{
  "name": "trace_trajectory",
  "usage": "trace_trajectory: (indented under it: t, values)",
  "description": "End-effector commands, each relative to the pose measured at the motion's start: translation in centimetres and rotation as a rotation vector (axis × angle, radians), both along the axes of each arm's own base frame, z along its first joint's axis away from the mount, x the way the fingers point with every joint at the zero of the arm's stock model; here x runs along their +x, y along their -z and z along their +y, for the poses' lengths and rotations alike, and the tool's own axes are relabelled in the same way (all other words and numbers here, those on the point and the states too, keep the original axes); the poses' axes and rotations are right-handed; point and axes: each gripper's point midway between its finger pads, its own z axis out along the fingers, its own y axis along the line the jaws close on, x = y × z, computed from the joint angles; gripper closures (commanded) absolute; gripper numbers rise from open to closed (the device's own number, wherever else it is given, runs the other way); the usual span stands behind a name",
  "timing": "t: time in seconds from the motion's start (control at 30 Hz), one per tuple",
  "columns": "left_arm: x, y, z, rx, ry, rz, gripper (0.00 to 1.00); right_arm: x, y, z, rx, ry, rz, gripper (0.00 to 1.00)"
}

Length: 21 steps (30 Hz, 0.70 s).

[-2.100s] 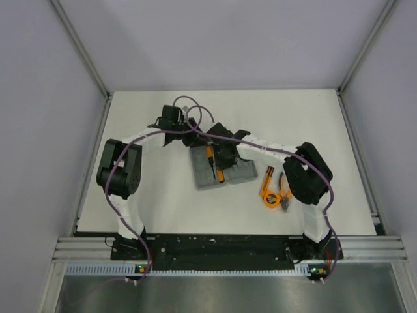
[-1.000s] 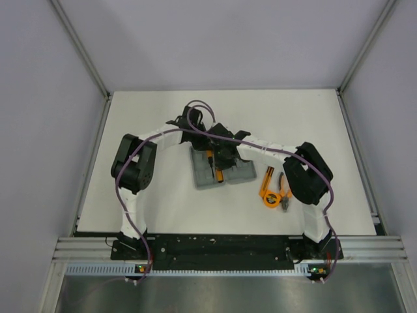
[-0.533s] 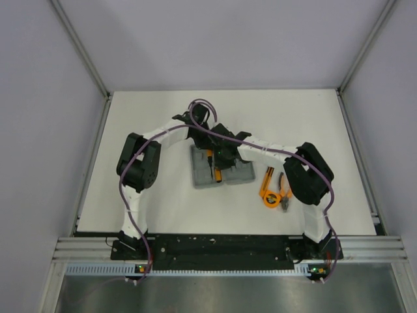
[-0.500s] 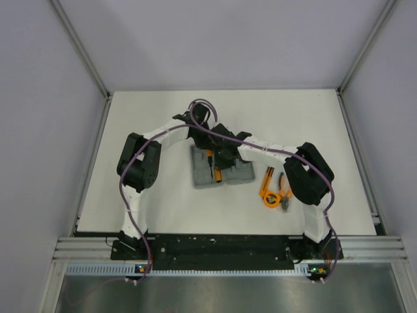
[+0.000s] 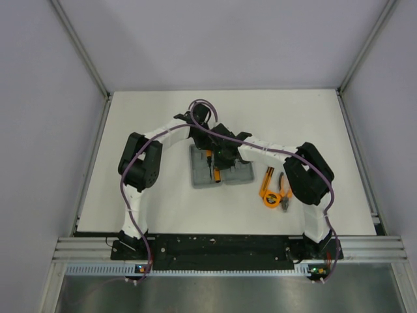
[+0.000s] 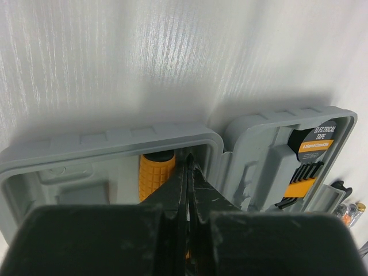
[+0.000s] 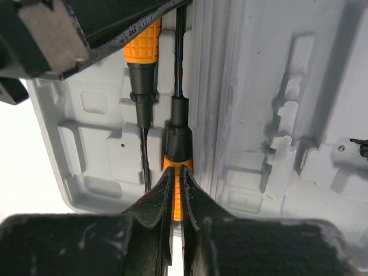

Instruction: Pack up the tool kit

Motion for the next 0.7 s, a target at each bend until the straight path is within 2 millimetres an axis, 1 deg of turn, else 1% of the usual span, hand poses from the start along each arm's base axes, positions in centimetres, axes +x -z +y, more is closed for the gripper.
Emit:
trace_trajectory:
  t: [0.0, 0.07, 0.13, 0.23, 0.3, 0.37, 0.43, 0.5, 0.6, 0.67]
  values:
    - [-1.8, 2.7, 1.4, 0.093, 0.013, 0.085, 1.00, -1.9, 2.2, -0.9, -0.055, -0.015, 0.068, 0.97]
    - [-1.0, 0.7, 0.9, 0.069, 0.019, 0.043, 0.92, -1.0, 0.6, -0.6, -0.040, -0.007, 0.023, 0.97]
    - [-0.2, -1.7, 0.3, 0.029, 0.029, -0.007, 0.85, -0.1, -1.2, -0.3, -0.022, -0.006, -0.026, 0.96]
    - [0.9, -5.7, -0.6, -0.028, 0.050, -0.099, 0.77, 1.1, -4.2, 0.0, 0.009, 0.008, -0.104, 0.96]
    - [1.3, -7.6, -0.6, -0.044, 0.053, -0.144, 0.75, 1.8, -6.1, 0.0, 0.031, 0.029, -0.156, 0.96]
    - [1.3, -9.4, -0.4, -0.067, 0.049, -0.186, 0.74, 2.2, -7.7, -0.2, 0.044, 0.048, -0.202, 0.95]
    - [1.2, -10.6, -0.3, -0.091, 0.049, -0.220, 0.72, 2.4, -8.8, -0.8, 0.049, 0.073, -0.231, 0.93]
    - [0.8, -11.3, 0.0, -0.102, 0.051, -0.234, 0.69, 2.4, -9.5, -1.6, 0.046, 0.107, -0.256, 0.92]
    - [0.4, -12.3, 0.6, -0.100, 0.056, -0.263, 0.64, 2.2, -10.1, -3.2, 0.029, 0.144, -0.287, 0.88]
    - [-0.1, -12.6, 1.1, -0.089, 0.059, -0.275, 0.62, 2.2, -10.0, -4.8, 0.010, 0.186, -0.296, 0.85]
